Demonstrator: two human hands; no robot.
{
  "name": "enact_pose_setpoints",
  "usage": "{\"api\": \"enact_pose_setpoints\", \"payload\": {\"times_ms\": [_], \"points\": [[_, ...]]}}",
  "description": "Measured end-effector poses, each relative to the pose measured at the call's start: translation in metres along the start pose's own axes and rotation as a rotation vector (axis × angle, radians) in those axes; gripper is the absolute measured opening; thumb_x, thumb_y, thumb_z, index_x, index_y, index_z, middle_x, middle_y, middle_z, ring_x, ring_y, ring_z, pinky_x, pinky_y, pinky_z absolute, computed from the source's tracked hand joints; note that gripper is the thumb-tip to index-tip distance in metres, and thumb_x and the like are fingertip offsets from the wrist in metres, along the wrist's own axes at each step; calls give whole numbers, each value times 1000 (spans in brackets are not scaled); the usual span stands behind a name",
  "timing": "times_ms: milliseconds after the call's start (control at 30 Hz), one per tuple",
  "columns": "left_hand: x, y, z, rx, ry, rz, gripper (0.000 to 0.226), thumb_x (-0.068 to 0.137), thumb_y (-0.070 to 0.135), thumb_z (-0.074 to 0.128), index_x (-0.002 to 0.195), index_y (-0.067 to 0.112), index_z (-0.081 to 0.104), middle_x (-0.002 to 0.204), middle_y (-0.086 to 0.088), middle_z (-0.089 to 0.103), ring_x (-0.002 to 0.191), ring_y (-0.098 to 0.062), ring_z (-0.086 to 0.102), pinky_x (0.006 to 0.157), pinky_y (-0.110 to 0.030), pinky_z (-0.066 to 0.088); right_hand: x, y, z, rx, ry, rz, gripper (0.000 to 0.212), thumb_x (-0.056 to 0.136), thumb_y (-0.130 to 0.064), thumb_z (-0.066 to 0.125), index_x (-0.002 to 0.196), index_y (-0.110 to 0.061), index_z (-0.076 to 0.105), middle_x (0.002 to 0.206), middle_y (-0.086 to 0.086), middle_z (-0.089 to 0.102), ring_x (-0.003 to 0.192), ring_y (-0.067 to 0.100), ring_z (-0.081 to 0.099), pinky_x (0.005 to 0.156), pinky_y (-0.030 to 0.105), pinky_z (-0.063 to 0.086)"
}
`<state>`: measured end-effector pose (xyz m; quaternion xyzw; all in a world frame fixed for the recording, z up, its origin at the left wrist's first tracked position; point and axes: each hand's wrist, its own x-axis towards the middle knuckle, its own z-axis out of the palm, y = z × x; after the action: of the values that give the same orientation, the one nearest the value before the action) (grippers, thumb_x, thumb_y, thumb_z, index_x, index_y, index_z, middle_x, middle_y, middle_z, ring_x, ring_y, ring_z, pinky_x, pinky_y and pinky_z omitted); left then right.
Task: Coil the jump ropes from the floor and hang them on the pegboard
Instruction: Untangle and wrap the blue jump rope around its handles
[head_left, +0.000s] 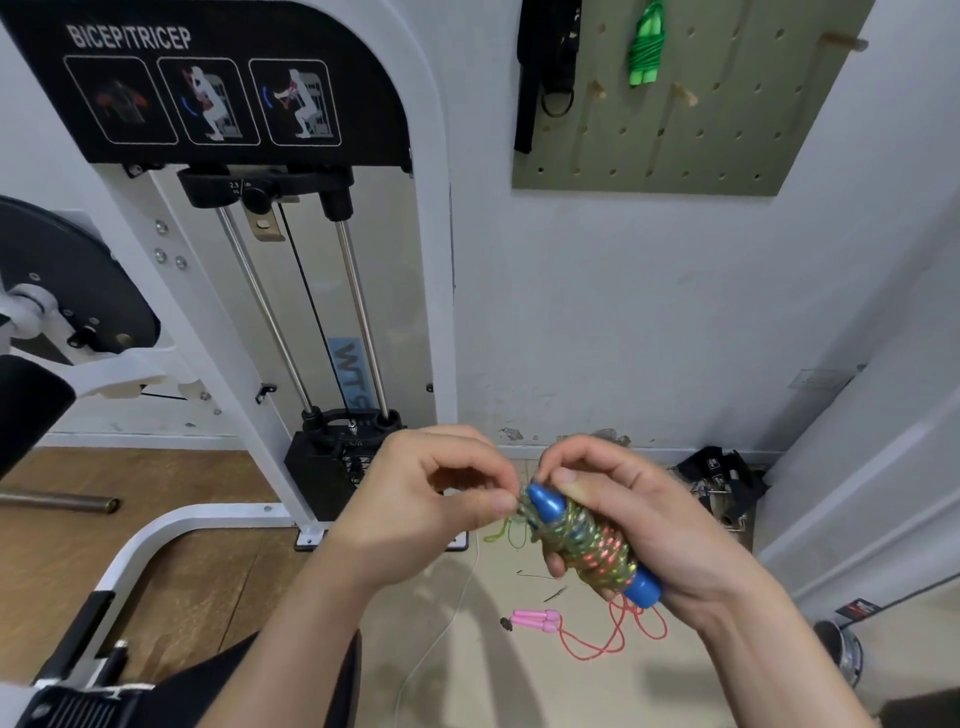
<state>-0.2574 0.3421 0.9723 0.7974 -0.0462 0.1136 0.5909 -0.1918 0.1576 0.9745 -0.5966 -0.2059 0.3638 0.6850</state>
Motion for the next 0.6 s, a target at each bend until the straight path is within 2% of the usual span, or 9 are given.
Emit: {"api": "enact_pose_setpoints", "payload": {"times_ms": [67, 100, 200, 300, 400, 467, 533, 600], "points": [[-1, 0, -3, -94, -148, -144, 11, 68, 9, 73, 68, 20, 71, 71, -8, 62, 67, -21, 56, 66, -36, 45, -1, -4, -2, -48, -54, 37, 14, 83, -26, 62, 84, -14, 68, 69, 15, 65, 51, 26, 62, 34, 20, 39], [-2, 0, 0, -141, -130, -196, 12, 67, 8, 73, 69, 20, 70, 68, -8, 61, 64, -20, 56, 65, -36, 45, 0, -5, -3, -63, -52, 47, 15, 82, -26, 62, 83, -13, 69, 68, 16, 65, 50, 25, 62, 33, 20, 39], [-4, -2, 13, -320, 117, -262, 23, 67, 0, 80, 83, 10, 65, 63, -8, 63, 54, -20, 60, 56, -31, 51, 2, -6, -4, -30, 22, 28, 14, 83, -26, 67, 79, -13, 70, 66, 22, 63, 47, 24, 60, 33, 20, 38], [-9, -2, 27, -466, 250, -298, 34, 64, 9, 74, 95, 4, 62, 64, -14, 67, 54, -20, 64, 54, -28, 54, 3, 0, 0, 13, 126, -32, 15, 82, -26, 66, 77, -14, 72, 68, 23, 64, 48, 25, 60, 33, 20, 37], [-12, 1, 30, -435, 285, -309, 39, 60, 9, 76, 97, 4, 63, 66, -15, 69, 57, -20, 66, 59, -29, 55, 2, 8, 7, 44, 212, -67, 18, 78, -30, 63, 79, -16, 74, 66, 19, 65, 48, 24, 60, 33, 20, 37], [-10, 3, 28, -394, 243, -310, 40, 60, 2, 84, 94, 6, 63, 66, -11, 68, 58, -20, 65, 64, -32, 55, 2, 11, 10, 82, 247, -72, 24, 79, -32, 64, 85, -11, 73, 68, 20, 66, 46, 23, 58, 34, 20, 35], [-5, 6, 26, -359, 191, -315, 33, 63, 1, 77, 91, 10, 63, 66, -8, 66, 59, -19, 63, 67, -35, 53, 3, 13, 11, 142, 268, -79, 23, 80, -31, 71, 89, -10, 73, 73, 21, 66, 45, 25, 56, 33, 19, 35], [-1, 10, 28, -277, 162, -298, 25, 65, 4, 69, 86, 15, 64, 65, -3, 63, 60, -19, 59, 68, -35, 52, 3, 14, 11, 213, 293, -94, 24, 77, -32, 69, 87, -11, 75, 74, 21, 65, 43, 25, 53, 33, 18, 34]]}}
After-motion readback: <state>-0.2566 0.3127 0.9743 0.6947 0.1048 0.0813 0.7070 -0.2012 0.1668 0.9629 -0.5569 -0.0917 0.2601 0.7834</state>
